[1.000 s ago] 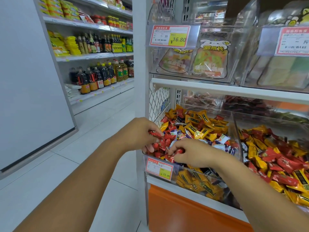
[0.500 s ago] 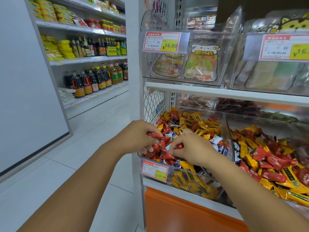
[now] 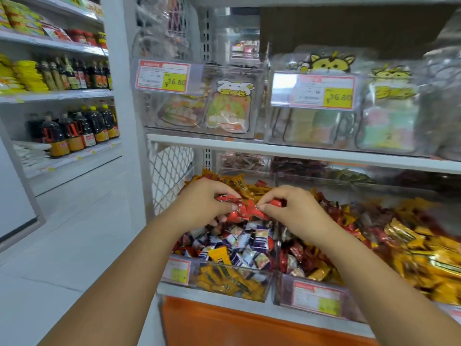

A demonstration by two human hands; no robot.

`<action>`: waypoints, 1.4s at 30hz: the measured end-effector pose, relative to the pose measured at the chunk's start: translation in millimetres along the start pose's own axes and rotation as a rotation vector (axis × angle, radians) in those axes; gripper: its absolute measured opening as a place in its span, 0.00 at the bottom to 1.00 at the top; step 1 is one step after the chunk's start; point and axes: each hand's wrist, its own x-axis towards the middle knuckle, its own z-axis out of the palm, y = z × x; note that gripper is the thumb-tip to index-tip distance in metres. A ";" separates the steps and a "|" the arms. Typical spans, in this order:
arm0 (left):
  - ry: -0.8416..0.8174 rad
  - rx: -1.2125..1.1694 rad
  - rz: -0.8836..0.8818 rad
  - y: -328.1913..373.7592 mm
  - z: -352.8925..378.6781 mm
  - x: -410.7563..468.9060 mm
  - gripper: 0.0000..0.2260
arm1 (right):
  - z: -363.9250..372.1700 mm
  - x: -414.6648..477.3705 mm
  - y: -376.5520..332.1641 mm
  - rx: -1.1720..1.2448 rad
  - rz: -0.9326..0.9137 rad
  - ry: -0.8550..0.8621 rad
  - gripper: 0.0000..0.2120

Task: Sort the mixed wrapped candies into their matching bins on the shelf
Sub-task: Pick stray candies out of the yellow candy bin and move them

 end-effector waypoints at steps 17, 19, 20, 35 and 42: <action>-0.097 0.027 0.203 56.1 89.8 29.9 0.22 | -77.0 -33.1 73.9 -0.233 0.246 0.033 0.14; -0.106 0.058 0.176 48.5 70.2 27.3 0.21 | -77.3 -31.5 69.3 -0.197 0.219 0.037 0.11; -0.114 0.075 0.155 42.2 58.2 25.1 0.20 | -76.0 -29.8 64.3 -0.173 0.197 0.030 0.10; -0.362 0.247 -0.122 -52.4 -38.4 -29.3 0.09 | 24.8 5.6 -44.4 -0.323 -0.190 -0.543 0.09; -0.336 0.318 -0.137 -67.9 -44.3 -33.7 0.10 | 59.9 11.3 -50.1 -0.146 -0.058 -0.612 0.02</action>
